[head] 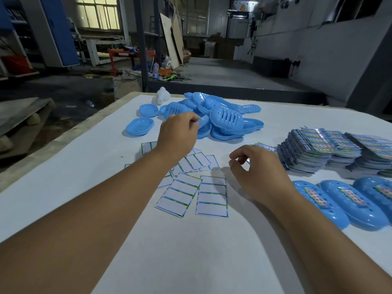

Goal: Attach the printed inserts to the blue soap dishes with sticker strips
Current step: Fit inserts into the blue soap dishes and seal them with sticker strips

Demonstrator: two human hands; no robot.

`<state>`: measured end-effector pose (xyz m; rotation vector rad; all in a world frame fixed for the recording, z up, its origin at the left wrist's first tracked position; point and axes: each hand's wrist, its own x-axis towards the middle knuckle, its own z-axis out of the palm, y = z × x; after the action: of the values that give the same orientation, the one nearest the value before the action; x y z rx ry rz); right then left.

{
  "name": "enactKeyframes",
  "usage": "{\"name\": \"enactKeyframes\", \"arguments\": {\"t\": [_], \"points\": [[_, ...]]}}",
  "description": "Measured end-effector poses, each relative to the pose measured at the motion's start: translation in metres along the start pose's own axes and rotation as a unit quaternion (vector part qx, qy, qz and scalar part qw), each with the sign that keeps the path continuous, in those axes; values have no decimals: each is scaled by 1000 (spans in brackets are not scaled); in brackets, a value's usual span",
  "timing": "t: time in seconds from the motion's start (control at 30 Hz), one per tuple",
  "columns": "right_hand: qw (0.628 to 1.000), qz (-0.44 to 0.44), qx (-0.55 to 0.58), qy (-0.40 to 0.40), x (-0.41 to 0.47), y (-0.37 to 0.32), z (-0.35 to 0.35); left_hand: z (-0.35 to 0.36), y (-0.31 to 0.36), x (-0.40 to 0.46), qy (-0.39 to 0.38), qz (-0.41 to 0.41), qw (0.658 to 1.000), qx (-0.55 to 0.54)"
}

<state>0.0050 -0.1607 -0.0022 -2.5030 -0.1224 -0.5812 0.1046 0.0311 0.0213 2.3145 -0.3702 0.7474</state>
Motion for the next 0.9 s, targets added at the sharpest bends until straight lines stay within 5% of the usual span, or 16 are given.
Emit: {"name": "enactKeyframes", "arguments": {"t": [0.17,0.3,0.57,0.63,0.77,0.9], "points": [[1000,7,13,12,0,-1,1,-18,17,-17,34,-128,979,-154],[998,-7,46,31,-3,-3,1,-30,32,-30,5,-259,905,-338],[995,-75,66,4,-3,-7,-7,-34,43,-55,-76,-373,789,-482],[996,-69,54,-15,-4,-6,-9,-36,41,-58,-91,-357,814,-449],[995,-46,18,-82,-8,-5,-13,-34,34,-68,-80,-175,975,-109],[992,-31,-20,-122,-16,-5,-17,-29,38,-77,-161,9,987,-24]]}}
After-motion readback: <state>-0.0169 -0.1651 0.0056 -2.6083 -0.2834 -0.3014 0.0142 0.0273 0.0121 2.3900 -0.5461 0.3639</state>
